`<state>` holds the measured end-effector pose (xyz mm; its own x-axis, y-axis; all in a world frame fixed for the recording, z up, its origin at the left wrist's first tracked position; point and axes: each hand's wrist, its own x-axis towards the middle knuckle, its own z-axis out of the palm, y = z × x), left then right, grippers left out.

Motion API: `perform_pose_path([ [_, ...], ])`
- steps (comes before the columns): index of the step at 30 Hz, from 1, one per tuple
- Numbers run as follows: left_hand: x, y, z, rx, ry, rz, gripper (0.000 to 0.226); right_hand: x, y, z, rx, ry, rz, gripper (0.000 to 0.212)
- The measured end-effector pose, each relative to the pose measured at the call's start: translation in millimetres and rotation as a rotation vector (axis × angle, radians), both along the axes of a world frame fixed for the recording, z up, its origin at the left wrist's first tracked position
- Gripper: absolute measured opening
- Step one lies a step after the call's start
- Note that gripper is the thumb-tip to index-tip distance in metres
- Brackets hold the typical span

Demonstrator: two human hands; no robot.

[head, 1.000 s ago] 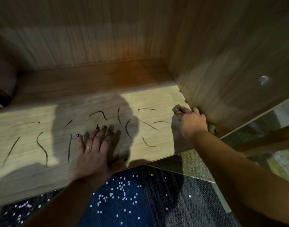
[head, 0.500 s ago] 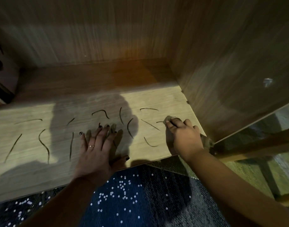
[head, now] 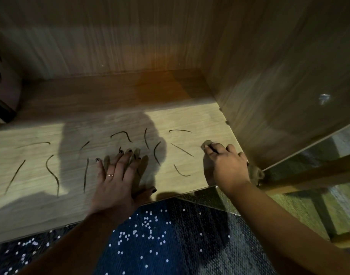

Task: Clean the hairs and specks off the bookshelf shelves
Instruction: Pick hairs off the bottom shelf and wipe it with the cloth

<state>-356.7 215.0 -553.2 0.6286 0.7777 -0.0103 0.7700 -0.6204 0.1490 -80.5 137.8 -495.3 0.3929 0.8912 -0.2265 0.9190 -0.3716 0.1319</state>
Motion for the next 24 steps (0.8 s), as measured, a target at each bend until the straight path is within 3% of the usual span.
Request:
perform_pose_path([
  [3,0,0,0,-0.007,0.003,0.0,0.095,-16,5,-2,0.013,0.043,-0.05,0.071],
  [11,0,0,-1,-0.014,0.007,0.006,0.099,-32,31,-1,0.069,0.098,0.077,0.054],
  [15,0,1,-2,-0.025,0.021,0.006,0.106,-18,27,-2,0.075,0.081,0.137,0.058],
  [20,0,0,1,-0.029,0.009,0.002,0.101,12,-4,-4,0.053,0.026,-0.003,0.075],
  [24,0,0,0,-0.032,-0.007,0.01,0.096,8,-7,-8,0.09,0.065,-0.148,0.07],
])
